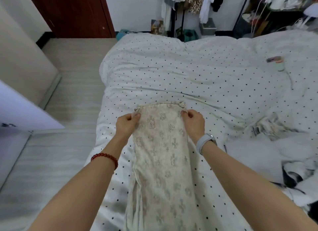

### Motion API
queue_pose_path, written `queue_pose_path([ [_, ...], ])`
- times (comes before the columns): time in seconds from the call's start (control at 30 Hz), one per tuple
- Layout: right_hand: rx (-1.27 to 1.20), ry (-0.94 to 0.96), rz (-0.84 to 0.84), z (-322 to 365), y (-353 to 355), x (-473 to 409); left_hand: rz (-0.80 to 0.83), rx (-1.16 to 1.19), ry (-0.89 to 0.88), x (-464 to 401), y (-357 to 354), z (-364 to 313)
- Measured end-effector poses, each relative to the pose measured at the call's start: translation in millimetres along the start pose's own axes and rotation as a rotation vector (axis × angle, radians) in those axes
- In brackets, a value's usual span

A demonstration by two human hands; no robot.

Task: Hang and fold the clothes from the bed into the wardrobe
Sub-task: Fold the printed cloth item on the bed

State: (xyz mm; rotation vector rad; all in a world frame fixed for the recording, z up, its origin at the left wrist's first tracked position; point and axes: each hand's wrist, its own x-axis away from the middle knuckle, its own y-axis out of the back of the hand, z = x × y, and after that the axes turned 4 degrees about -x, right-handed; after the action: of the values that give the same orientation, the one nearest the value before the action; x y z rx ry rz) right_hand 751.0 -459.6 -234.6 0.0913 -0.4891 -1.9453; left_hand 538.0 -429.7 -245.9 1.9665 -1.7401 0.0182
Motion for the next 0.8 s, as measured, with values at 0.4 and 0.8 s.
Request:
queue_pose_path([
  [0.4, 0.093, -0.109, -0.041, -49.3, -43.1, -56.4, -0.038, -0.074, 0.078, -59.9, -48.2, 34.5],
  [0.8, 0.316, -0.199, 0.188, -160.4, -0.5, 135.8, -0.019, -0.471, 0.142, 141.0, -6.0, 174.6],
])
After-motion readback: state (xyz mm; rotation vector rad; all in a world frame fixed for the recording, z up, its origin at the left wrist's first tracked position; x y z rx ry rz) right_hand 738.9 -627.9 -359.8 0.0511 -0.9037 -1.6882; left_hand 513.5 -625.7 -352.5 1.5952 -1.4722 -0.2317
